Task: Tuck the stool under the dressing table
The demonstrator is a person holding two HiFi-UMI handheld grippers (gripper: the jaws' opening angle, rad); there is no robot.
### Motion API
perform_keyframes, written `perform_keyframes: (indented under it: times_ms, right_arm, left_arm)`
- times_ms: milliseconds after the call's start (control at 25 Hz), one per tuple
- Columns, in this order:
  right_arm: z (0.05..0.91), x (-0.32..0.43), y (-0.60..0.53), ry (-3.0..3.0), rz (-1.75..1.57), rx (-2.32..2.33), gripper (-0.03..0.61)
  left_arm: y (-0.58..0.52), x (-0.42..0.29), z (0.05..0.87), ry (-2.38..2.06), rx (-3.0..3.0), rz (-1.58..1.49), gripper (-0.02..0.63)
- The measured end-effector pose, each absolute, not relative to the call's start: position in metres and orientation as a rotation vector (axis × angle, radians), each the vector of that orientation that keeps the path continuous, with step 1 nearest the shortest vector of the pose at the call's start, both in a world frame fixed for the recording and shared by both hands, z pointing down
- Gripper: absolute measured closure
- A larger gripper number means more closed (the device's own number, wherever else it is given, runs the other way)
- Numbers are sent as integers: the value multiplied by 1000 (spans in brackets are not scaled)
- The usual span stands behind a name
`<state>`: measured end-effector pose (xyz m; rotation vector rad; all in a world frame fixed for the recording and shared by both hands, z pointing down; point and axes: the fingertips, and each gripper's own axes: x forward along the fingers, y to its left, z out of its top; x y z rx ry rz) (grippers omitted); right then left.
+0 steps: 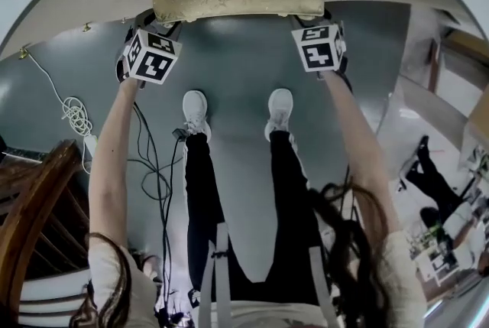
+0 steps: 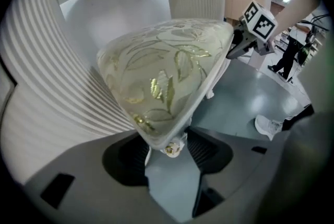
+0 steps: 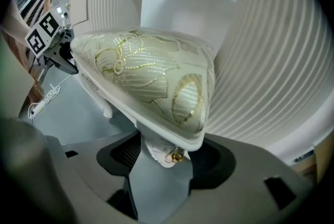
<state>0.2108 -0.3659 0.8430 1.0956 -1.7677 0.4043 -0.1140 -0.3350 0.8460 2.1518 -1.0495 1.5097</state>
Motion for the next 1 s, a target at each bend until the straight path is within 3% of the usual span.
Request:
perform_keyframes:
  times_ms: [200, 1000]
  right_arm:
    - [842, 185, -382, -1762, 457, 1213, 299]
    - [843, 205, -451, -1741, 413, 1200, 299]
  left_arm:
    - [-393, -142, 837, -1151, 2077, 1614, 394]
    - [-448, -122, 841, -1206, 2162, 1505, 394]
